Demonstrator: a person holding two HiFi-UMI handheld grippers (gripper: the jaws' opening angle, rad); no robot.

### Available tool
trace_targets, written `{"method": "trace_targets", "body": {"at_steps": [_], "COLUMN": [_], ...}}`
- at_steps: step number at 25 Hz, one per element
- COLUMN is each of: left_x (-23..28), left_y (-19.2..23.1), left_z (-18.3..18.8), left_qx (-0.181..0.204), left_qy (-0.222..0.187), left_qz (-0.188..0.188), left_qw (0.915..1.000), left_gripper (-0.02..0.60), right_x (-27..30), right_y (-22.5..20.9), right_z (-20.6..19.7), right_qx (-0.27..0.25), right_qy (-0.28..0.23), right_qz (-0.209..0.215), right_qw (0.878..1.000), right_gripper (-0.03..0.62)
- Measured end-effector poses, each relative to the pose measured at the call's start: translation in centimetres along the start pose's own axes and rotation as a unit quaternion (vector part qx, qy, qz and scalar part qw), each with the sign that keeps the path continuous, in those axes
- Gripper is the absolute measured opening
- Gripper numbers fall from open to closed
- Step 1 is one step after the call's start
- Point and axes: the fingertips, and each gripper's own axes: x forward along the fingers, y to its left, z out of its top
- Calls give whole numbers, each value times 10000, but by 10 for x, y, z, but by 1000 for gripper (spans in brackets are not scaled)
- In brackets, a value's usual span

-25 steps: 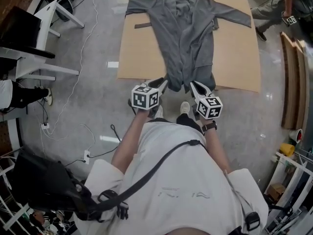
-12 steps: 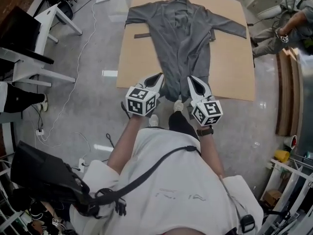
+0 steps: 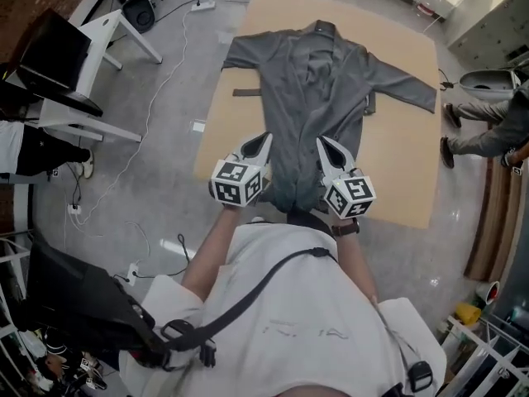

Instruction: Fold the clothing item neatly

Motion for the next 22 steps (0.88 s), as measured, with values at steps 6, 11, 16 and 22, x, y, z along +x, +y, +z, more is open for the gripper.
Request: {"method": "trace_targets", "body": {"at_steps": [6, 11, 16, 22], "left_x": [37, 48, 59, 90], "left_y": [27, 58, 121, 197], "left_z": [21, 24, 25, 15], "left_qx": [-39, -267, -528, -1021], "left_qy": [-58, 42, 185, 591], "left_qz": [794, 1004, 1352, 1510], "left_qw": [9968, 9946, 9892, 9815], "left_gripper": [0, 0, 0, 0], "right_x": [43, 73, 109, 142], "right_y": [-32, -36, -33, -34], "right_z": [26, 25, 15, 18], "right_qx": [-50, 140, 181, 455], "right_qy": [123, 244, 454, 543], "right_qz": [687, 924, 1021, 784], "right_qw": [9975, 9953, 9936, 9944], "right_gripper": [6, 6, 6, 6]}}
